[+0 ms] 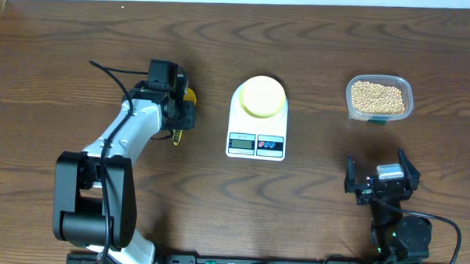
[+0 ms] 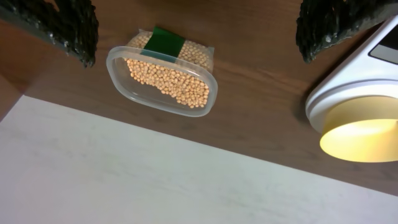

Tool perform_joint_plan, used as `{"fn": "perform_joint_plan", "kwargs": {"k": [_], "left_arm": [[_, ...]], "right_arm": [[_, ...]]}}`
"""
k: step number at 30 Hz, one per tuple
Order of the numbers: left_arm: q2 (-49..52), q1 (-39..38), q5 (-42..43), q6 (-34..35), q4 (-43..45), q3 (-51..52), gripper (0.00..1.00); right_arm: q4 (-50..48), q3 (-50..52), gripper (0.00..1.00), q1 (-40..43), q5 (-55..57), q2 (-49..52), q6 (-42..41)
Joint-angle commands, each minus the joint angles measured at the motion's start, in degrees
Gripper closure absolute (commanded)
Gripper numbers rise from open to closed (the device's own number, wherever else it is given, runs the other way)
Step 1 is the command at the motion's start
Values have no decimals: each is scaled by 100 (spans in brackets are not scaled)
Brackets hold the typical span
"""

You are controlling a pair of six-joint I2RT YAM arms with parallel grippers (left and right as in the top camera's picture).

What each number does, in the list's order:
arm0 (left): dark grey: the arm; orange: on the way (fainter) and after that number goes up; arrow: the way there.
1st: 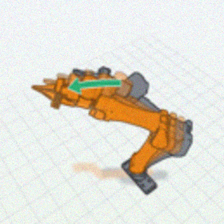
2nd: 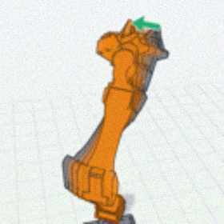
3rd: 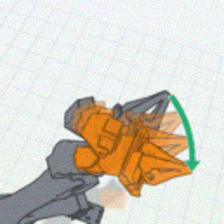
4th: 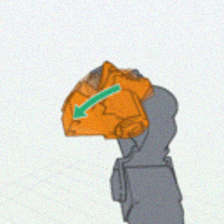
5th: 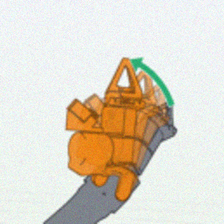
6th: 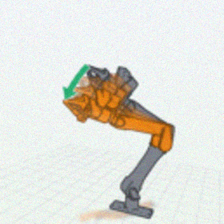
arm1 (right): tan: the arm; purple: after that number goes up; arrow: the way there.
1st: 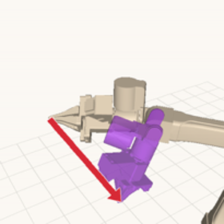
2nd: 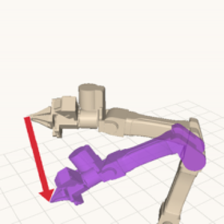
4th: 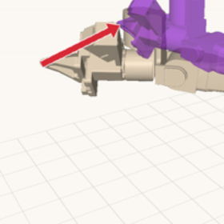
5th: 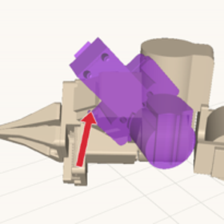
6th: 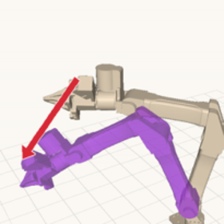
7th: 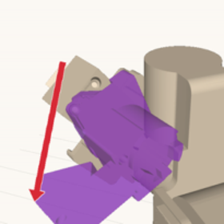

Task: Scoop item into bowl and weigh 50g on scale
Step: 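Move the left gripper over the yellow scoop and lower onto its handle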

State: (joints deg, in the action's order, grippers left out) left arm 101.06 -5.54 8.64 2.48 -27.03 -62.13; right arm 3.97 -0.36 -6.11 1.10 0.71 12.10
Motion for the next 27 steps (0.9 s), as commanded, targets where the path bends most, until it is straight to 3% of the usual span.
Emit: {"fn": "perform_joint_plan", "kwargs": {"k": [1,8,24,27], "left_arm": [[13,0,-184,-273,96,-83,62],[232,-7,-378,-271,212,-74,52],[645,-7,-376,-267,702,-72,51],[645,-7,-376,-267,719,-72,36]], "right_arm": [[15,7,1,22,46,-22,-72],[15,7,1,22,46,-22,-72],[15,7,1,22,46,-22,-72],[15,7,1,22,46,-22,-72]]}}
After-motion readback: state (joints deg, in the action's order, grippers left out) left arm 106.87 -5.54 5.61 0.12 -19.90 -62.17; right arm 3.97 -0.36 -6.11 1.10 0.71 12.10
